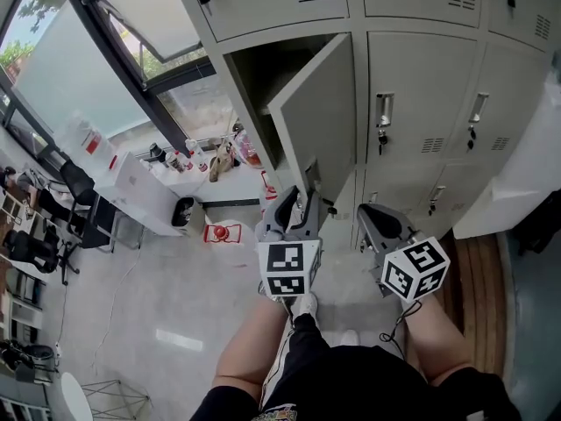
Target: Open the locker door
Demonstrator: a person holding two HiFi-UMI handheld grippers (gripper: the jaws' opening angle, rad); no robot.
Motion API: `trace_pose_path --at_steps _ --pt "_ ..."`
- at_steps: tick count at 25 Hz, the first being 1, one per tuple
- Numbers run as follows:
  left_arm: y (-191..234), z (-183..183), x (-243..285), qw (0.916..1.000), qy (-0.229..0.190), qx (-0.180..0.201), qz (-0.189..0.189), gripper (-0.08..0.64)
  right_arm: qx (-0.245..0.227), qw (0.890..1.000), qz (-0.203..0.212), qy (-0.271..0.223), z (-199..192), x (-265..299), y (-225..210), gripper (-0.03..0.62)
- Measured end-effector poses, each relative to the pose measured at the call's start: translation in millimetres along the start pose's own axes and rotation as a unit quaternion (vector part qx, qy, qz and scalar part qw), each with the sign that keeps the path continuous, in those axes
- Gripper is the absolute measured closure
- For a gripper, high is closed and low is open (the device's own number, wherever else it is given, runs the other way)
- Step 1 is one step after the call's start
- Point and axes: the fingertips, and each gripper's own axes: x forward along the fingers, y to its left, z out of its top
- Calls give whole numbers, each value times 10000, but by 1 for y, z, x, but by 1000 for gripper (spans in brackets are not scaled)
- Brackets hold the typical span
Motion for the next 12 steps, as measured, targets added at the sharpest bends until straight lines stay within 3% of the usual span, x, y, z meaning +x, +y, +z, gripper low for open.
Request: trace_pose_path --at_steps 6,12 --pt "-29 12 -6 9992 -108 140 -356 439 42 9999 -93 -2 -6 -17 11 538" --pt "-54 13 -11 9966 -196 108 -792 450 26 9987 -505 -108 -3 -39 12 538"
